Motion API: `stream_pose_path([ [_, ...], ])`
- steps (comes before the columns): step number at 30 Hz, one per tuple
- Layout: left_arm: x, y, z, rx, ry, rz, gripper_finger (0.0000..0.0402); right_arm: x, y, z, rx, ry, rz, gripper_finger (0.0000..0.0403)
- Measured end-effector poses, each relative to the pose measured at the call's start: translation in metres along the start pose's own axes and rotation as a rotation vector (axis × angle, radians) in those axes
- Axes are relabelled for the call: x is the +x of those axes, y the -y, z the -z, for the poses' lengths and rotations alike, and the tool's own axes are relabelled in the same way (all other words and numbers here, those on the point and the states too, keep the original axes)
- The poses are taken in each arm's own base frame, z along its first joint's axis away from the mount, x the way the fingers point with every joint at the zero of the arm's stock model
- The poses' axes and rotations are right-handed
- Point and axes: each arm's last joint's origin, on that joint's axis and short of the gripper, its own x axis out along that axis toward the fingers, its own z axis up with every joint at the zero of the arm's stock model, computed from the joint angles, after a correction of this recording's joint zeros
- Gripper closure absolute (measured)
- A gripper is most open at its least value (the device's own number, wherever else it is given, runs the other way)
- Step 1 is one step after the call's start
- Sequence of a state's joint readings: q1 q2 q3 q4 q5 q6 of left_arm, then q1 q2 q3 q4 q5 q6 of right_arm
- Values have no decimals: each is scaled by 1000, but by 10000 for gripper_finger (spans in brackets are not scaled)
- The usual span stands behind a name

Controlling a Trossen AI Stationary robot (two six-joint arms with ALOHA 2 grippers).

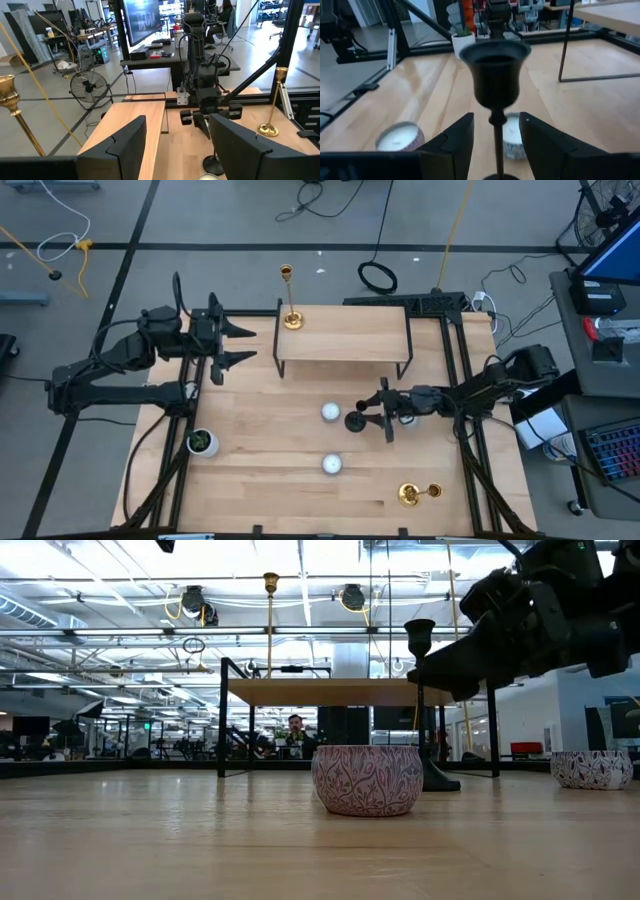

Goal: Pick & Place candle stick holders
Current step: Put the black candle holder on the shelf

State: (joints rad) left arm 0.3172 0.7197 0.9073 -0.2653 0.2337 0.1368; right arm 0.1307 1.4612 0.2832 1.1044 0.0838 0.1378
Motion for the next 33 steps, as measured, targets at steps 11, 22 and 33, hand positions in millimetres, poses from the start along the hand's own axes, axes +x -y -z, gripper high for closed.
stream_pose_path([
  [11,0,0,0,-2,0,0,179,0,5,0,2,-6,20,327],
  [22,0,0,0,-3,0,0,179,0,4,-14,7,135,1,382],
  [33,0,0,0,-3,-1,0,179,24,-20,-69,-18,370,-80,402],
])
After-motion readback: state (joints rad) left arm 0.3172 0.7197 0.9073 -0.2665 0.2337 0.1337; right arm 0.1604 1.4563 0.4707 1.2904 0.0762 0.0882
